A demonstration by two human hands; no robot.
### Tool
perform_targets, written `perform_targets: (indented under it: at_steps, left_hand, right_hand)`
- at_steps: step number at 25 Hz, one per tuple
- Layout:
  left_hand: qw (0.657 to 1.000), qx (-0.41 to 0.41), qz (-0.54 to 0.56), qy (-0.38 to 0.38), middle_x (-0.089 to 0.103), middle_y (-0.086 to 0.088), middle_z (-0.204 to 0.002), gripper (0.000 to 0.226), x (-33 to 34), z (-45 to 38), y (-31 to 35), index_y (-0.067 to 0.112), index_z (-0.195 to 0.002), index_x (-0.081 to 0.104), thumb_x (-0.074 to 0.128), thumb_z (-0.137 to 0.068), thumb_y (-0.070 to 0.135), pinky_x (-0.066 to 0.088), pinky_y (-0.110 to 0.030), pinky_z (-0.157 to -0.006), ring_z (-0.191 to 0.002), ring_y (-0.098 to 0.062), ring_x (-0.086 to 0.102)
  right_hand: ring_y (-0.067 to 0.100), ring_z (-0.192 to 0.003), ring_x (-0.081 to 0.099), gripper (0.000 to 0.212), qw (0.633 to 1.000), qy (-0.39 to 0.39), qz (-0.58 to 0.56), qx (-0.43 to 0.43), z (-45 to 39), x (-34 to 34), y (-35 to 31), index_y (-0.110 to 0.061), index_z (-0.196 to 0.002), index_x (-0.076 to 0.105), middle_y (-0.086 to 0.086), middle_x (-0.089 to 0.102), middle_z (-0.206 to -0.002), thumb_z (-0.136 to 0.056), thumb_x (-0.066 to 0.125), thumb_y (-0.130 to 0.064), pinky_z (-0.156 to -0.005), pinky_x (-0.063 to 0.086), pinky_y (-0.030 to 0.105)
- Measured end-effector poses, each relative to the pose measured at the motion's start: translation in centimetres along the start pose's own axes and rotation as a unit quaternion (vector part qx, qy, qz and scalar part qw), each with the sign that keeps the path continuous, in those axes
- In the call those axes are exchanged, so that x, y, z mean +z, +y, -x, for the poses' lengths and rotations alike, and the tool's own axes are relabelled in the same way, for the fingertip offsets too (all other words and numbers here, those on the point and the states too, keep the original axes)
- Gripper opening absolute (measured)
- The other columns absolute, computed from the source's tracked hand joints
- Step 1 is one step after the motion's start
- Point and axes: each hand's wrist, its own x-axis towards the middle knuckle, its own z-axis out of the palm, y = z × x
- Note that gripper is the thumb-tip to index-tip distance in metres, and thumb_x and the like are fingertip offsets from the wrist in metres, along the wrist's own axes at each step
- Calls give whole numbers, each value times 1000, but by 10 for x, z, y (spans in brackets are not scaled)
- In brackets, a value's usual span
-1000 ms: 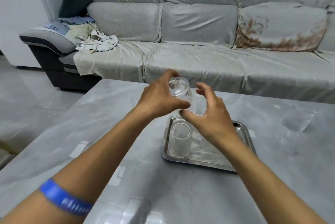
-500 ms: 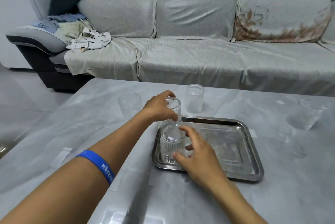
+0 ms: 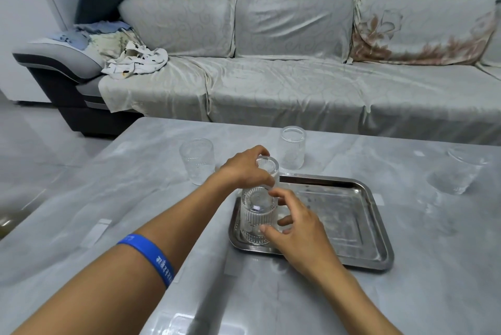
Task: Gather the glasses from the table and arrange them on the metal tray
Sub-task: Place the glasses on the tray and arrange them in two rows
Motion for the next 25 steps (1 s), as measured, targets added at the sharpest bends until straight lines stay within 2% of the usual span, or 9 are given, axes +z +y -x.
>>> perform_targets:
  at_steps: [4, 7, 9, 12, 14, 16, 18, 21, 25]
  left_hand:
    - [1000, -19, -2, 5, 61, 0, -119, 71, 10, 6, 5, 35, -123, 46, 73, -58, 38, 51, -40, -85, -100, -25, 58]
    - [991, -19, 128, 18, 57, -3, -124, 81, -3, 16, -4, 29, -132, 45, 78, -61, 49, 50, -39, -92, -107, -24, 58]
    - [967, -20, 209, 147, 62, -4, -118, 65, -26, 21, -21, 25, -123, 54, 75, -67, 49, 50, -35, -85, -101, -22, 61]
    - [942, -69, 96, 313, 56, -6, -127, 55, -47, 23, -64, 24, -122, 54, 72, -71, 30, 47, -39, -91, -115, -29, 53]
    - [958, -94, 7, 271, 44, -7, -140, 57, -44, 23, -90, 24, -125, 53, 73, -71, 29, 42, -42, -97, -126, -33, 41]
    - [962, -94, -13, 254, 41, -7, -144, 36, -32, 16, -107, 21, -107, 64, 74, -74, 28, 42, -39, -93, -127, -34, 42]
    - [949, -98, 48, 294, 58, -8, -123, 15, -30, 9, -110, 19, -82, 66, 76, -73, 25, 42, -31, -81, -115, -34, 55]
    - [933, -118, 156, 301, 67, -3, -81, 19, -34, 12, -108, 15, -69, 64, 81, -70, 23, 46, -32, -66, -88, -32, 66]
    - [891, -8, 290, 349, 70, -5, -99, 19, -42, 51, -77, 17, -68, 66, 85, -69, 23, 57, -37, -74, -93, -26, 68]
  right_hand:
    - [2, -79, 61, 61, 1000, -8, -7, 1, 1, 0, -2, -47, -121, 39, -29, 50, -109, -70, 73, -41, -74, 53, 32]
    - [3, -82, 62, 59, 1000, -23, -12, 2, 2, -1, -2, -47, -121, 40, -24, 54, -114, -73, 73, -37, -75, 54, 34]
    - [3, -86, 63, 58, 999, -36, -36, 16, 1, -5, 0, -49, -121, 41, -18, 55, -118, -75, 72, -32, -76, 55, 36]
    - [0, -93, 60, 63, 997, -37, -60, 26, 6, -5, 0, -52, -127, 40, -18, 54, -122, -77, 71, -28, -74, 55, 26]
    - [-4, -97, 56, 65, 997, -4, -68, 23, 17, -2, 1, -49, -130, 39, -22, 51, -125, -78, 71, -26, -69, 50, 13]
    - [-8, -98, 54, 60, 996, 36, -75, 28, 26, 2, 4, -48, -128, 41, -27, 49, -124, -79, 70, -28, -67, 49, 12]
    - [-9, -97, 54, 51, 995, 54, -74, 39, 32, 0, 8, -47, -122, 45, -29, 51, -122, -80, 69, -31, -69, 47, 13]
    - [-4, -100, 55, 45, 996, 69, -43, 44, 39, -6, 8, -39, -120, 51, -25, 54, -119, -81, 68, -23, -73, 44, 12]
    - [-1, -97, 57, 36, 985, 168, -42, -15, 38, -25, -20, -35, -112, 57, -24, 61, -107, -82, 67, -18, -78, 47, 17]
